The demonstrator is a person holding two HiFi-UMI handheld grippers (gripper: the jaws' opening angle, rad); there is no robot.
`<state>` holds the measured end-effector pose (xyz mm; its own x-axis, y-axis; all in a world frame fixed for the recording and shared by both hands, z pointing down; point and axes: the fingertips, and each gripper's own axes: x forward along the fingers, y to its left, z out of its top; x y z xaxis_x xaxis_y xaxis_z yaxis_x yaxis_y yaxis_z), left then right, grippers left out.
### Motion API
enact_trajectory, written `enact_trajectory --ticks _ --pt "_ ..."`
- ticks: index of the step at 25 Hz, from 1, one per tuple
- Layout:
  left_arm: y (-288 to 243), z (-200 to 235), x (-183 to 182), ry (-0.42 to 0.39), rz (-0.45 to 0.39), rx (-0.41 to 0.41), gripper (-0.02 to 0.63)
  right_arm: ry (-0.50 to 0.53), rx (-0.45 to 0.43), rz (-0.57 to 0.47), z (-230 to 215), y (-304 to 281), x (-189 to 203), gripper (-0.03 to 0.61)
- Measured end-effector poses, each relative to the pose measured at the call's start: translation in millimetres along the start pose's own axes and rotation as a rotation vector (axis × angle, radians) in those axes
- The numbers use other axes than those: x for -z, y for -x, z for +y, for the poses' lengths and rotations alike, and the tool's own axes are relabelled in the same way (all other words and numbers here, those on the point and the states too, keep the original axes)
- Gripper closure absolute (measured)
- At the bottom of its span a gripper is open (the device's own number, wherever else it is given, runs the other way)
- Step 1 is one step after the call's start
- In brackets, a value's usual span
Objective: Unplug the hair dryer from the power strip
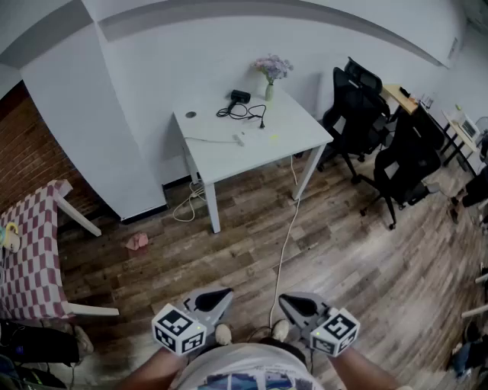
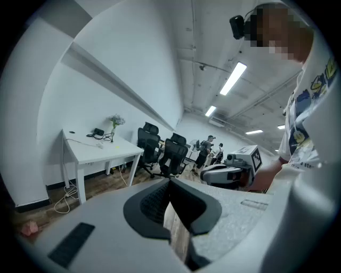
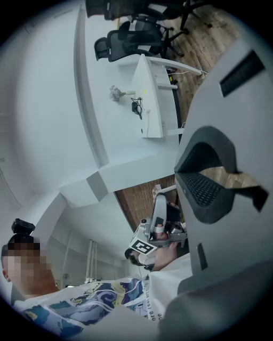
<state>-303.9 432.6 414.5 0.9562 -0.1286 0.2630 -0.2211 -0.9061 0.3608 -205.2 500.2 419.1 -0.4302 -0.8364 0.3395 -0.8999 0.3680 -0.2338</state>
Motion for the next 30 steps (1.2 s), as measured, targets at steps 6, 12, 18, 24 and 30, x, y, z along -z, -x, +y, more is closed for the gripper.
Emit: enact_trajectory --ticks 6,12,18,24,30 --pt "30 22 13 0.000 0.008 0.021 0.612 -0.004 0.029 0.005 24 -25 1 0.583" --pt "26 26 19 0.011 0.010 0.050 0.612 -0.018 0.059 0.006 27 -30 2 0.583" --pt "-8 41 12 0.009 0.024 0.044 0.612 -0.071 0.066 -0.005 -10 -39 0 0.583" --pt "-67 73 -20 -0.009 0.028 0.005 0.612 -0.071 0.021 -0.034 -81 -61 -21 0.563" --pt "-144 97 -68 -0.044 0.040 -0.036 0.612 -0.016 -0.018 -0.032 -158 -76 -58 0.529"
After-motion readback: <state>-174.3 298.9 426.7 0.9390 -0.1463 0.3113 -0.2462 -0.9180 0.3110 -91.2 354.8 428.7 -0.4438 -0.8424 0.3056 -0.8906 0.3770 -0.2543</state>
